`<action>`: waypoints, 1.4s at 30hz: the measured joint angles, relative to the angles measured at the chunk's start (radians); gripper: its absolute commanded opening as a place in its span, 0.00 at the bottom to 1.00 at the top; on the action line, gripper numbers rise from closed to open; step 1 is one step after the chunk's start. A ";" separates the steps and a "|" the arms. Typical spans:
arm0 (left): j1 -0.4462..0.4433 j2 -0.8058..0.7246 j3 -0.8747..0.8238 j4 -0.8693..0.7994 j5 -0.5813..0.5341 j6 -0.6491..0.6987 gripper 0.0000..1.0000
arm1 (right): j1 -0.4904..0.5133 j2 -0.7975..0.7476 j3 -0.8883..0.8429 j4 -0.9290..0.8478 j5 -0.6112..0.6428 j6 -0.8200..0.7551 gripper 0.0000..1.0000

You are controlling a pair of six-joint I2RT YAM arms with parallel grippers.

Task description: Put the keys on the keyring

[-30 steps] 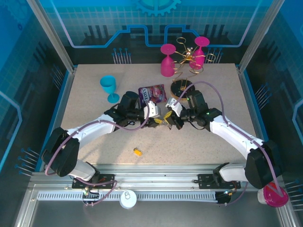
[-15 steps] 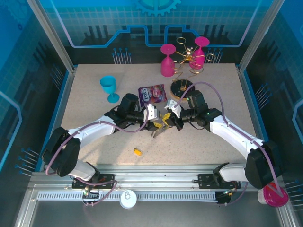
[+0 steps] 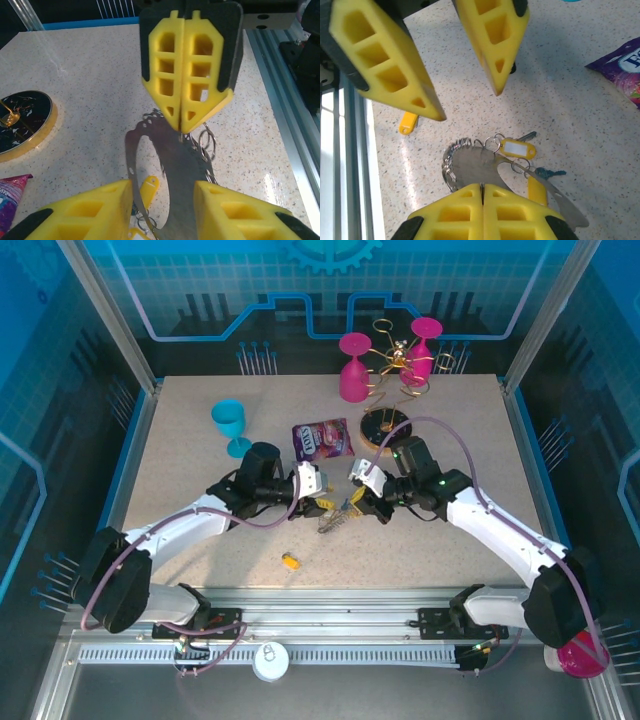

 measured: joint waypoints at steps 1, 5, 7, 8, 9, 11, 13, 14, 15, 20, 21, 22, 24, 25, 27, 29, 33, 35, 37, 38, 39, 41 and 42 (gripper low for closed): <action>0.000 0.000 -0.003 0.006 0.002 -0.020 0.37 | 0.000 -0.002 0.000 -0.002 -0.008 -0.005 0.00; 0.000 0.000 -0.011 0.026 0.027 -0.053 0.37 | 0.000 -0.011 0.000 -0.005 -0.031 -0.026 0.00; 0.000 0.000 -0.016 0.035 0.045 -0.059 0.36 | 0.000 -0.011 0.000 -0.003 -0.045 -0.033 0.00; 0.000 0.001 -0.016 0.041 0.056 -0.064 0.35 | 0.000 -0.011 0.000 -0.002 -0.051 -0.037 0.00; 0.000 0.003 -0.016 0.047 0.065 -0.068 0.34 | 0.000 -0.010 0.001 -0.001 -0.056 -0.041 0.00; 0.000 0.017 -0.016 0.058 0.087 -0.072 0.33 | 0.000 -0.002 0.007 0.000 -0.065 -0.045 0.00; 0.000 0.038 -0.015 0.066 0.105 -0.072 0.27 | 0.000 0.009 0.013 0.003 -0.077 -0.050 0.00; 0.000 0.051 -0.015 0.074 0.113 -0.073 0.26 | 0.000 0.013 0.014 0.006 -0.084 -0.051 0.00; 0.000 0.063 -0.015 0.084 0.117 -0.074 0.26 | 0.000 0.014 0.014 0.008 -0.088 -0.053 0.00; 0.000 0.108 -0.015 0.138 0.129 -0.077 0.24 | 0.000 0.014 0.014 0.010 -0.105 -0.067 0.00; 0.000 0.112 -0.015 0.146 0.135 -0.077 0.24 | 0.000 0.014 0.014 0.010 -0.106 -0.069 0.00; 0.000 0.115 -0.015 0.157 0.142 -0.080 0.25 | 0.000 0.014 0.014 0.011 -0.106 -0.071 0.00; 0.000 0.119 -0.015 0.177 0.161 -0.082 0.25 | 0.000 0.014 0.014 0.017 -0.106 -0.072 0.00; 0.000 0.121 -0.015 0.188 0.172 -0.085 0.25 | 0.000 0.014 0.014 0.020 -0.106 -0.074 0.00; 0.000 0.121 -0.016 0.211 0.192 -0.088 0.26 | 0.000 0.014 0.014 0.027 -0.108 -0.074 0.00; 0.000 0.122 -0.016 0.227 0.210 -0.092 0.26 | 0.001 0.014 0.014 0.032 -0.109 -0.074 0.00; 0.000 0.128 -0.016 0.223 0.228 -0.084 0.25 | 0.006 0.019 0.014 0.042 -0.110 -0.073 0.00; 0.000 0.135 -0.016 0.219 0.232 -0.075 0.25 | 0.008 0.019 0.014 0.045 -0.114 -0.073 0.00; 0.000 0.138 -0.016 0.213 0.232 -0.068 0.25 | 0.008 0.020 0.014 0.045 -0.115 -0.073 0.00; 0.000 0.139 -0.016 0.208 0.232 -0.066 0.24 | 0.008 0.020 0.014 0.047 -0.117 -0.073 0.00; 0.000 0.140 -0.016 0.200 0.232 -0.064 0.24 | 0.008 0.020 0.014 0.049 -0.122 -0.073 0.00; 0.000 0.144 -0.016 0.191 0.232 -0.056 0.22 | 0.008 0.020 0.014 0.052 -0.129 -0.073 0.00; 0.000 0.148 -0.016 0.190 0.232 -0.053 0.22 | 0.008 0.020 0.014 0.053 -0.132 -0.073 0.00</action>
